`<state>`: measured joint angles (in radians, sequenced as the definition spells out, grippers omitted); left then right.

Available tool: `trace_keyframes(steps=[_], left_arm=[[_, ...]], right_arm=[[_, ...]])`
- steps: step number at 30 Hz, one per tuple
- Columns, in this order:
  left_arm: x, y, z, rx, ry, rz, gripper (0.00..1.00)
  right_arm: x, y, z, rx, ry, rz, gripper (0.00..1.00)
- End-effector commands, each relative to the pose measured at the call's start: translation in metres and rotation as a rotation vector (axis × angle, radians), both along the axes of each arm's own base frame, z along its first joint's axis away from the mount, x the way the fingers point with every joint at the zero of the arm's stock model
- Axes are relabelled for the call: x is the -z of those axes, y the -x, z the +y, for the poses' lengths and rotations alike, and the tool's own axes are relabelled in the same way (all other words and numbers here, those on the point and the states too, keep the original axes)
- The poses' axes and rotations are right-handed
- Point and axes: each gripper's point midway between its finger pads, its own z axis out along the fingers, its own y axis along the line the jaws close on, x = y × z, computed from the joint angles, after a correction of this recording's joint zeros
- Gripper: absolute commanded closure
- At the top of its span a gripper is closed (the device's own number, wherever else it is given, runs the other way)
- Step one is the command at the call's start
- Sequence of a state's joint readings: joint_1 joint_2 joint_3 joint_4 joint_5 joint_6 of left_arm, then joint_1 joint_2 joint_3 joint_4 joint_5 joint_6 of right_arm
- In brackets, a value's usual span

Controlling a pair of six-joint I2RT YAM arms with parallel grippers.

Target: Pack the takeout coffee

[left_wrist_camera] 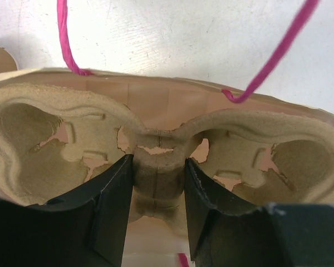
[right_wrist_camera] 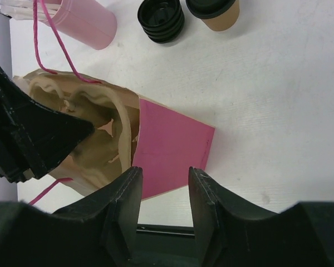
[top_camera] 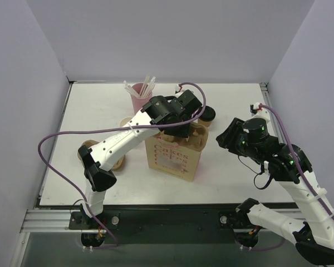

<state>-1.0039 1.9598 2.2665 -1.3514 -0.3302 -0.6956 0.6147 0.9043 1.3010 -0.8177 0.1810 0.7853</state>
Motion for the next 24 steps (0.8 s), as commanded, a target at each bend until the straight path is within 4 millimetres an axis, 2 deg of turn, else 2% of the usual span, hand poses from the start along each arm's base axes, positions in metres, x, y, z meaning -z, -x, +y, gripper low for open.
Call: trace_keyframes(steps=[1,20,24], left_arm=[[0.005,0.028,0.053,0.001,-0.176,0.098,0.60],[0.042,0.025,0.053,-0.035,-0.256,0.128,0.60],[0.052,0.026,0.053,-0.046,-0.263,0.139,0.56]], right_arm=[[-0.013,-0.004,0.006,0.001,-0.064,-0.035,0.62],[-0.032,-0.003,-0.001,-0.031,-0.024,-0.105,0.60],[-0.035,-0.002,-0.003,-0.035,-0.018,-0.119,0.59]])
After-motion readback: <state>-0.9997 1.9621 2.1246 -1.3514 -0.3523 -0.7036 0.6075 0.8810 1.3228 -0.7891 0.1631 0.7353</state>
